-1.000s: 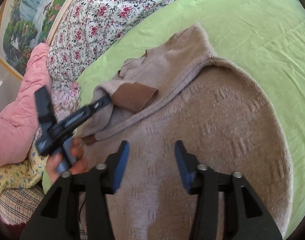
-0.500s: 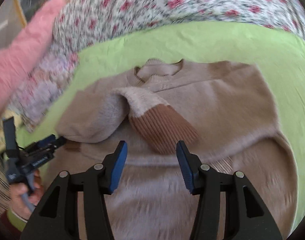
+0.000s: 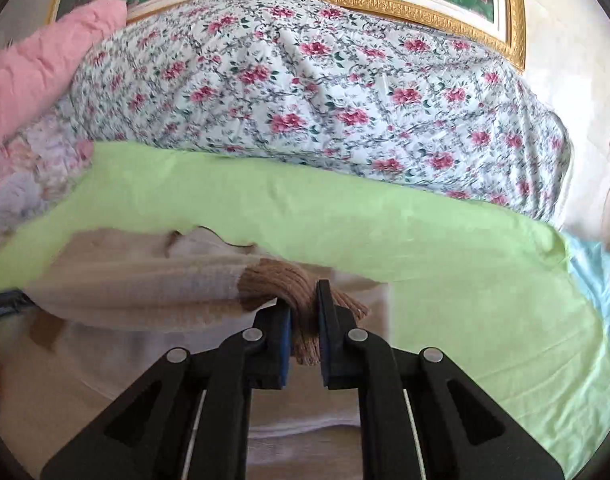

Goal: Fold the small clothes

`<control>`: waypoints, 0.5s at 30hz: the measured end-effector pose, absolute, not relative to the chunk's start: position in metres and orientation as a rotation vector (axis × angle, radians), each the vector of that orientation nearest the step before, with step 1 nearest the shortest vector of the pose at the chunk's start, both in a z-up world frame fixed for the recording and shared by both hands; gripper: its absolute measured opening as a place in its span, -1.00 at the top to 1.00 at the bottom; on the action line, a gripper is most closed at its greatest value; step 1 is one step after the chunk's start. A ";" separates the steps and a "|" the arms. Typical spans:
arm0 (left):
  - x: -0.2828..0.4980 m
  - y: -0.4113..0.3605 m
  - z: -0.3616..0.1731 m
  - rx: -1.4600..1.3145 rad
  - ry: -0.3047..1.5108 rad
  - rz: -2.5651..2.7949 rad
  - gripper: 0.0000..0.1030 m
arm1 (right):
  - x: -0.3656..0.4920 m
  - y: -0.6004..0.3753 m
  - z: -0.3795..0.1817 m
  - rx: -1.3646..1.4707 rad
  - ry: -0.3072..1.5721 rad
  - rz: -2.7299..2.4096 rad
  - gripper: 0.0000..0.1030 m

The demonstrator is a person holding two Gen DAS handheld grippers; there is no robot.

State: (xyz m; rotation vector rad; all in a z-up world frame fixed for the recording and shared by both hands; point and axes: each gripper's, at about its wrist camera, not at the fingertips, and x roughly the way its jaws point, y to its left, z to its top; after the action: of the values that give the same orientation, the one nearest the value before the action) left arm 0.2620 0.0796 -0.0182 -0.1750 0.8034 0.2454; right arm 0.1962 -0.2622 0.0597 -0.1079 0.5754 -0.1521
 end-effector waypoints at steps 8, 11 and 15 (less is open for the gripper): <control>0.255 0.099 -0.023 -0.295 0.817 0.250 -0.19 | 0.197 -0.256 0.000 -0.169 0.699 -0.082 0.77; 0.253 0.099 -0.024 -0.298 0.817 0.245 -0.19 | 0.196 -0.260 0.002 -0.170 0.734 -0.070 0.58; 0.251 0.102 -0.026 -0.315 0.810 0.237 -0.19 | 0.173 -0.270 0.005 -0.115 0.785 -0.029 0.49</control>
State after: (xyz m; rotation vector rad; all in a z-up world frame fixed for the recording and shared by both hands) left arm 0.2514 0.1016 -0.0257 -0.3149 0.8101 0.2373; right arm 0.1732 -0.2698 0.0051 -0.1149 0.7852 -0.0289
